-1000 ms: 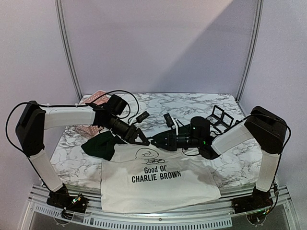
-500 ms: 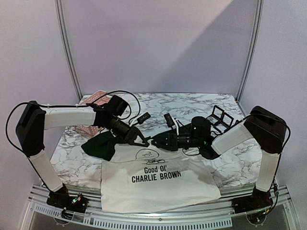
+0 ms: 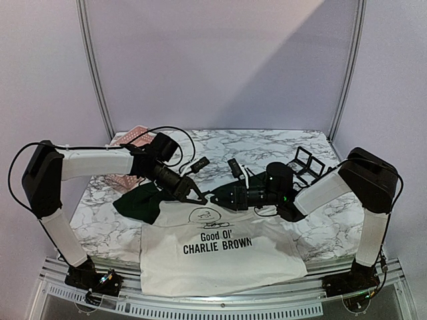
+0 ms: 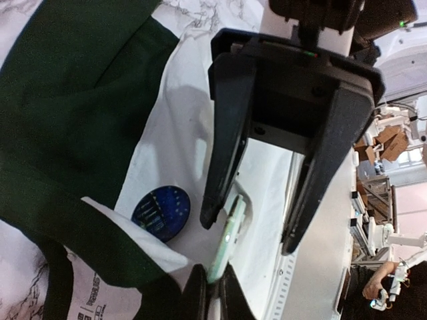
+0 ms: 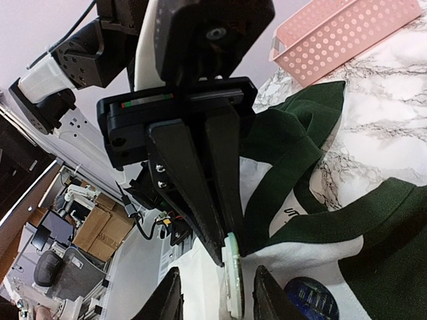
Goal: Remove the brooch from the garment
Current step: Open the brooch with the crumpled clothing.
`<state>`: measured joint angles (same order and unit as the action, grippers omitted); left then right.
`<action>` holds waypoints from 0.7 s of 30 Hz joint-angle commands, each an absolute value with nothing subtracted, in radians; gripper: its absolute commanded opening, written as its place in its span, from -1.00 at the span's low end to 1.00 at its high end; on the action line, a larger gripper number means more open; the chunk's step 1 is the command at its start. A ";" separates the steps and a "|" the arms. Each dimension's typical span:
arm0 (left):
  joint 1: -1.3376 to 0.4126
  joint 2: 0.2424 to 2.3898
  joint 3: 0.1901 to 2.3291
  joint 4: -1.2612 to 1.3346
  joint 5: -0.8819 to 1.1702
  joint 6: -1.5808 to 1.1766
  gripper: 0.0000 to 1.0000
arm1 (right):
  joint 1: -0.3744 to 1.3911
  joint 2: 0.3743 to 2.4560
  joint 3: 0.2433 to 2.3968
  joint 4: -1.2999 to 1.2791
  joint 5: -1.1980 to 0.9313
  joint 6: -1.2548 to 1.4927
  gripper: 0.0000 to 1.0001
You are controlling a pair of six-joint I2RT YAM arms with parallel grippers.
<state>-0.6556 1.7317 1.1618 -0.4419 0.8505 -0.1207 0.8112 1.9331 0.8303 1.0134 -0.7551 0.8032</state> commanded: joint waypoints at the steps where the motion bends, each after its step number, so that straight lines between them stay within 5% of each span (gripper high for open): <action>1: -0.671 1.718 1.164 -0.451 0.842 -0.114 -1.00 | 0.806 1.919 0.828 0.969 -0.762 0.769 -0.29; 21: -0.672 1.713 1.164 -0.450 0.836 -0.113 -1.00 | 0.807 1.975 0.898 0.894 -0.755 0.774 -0.82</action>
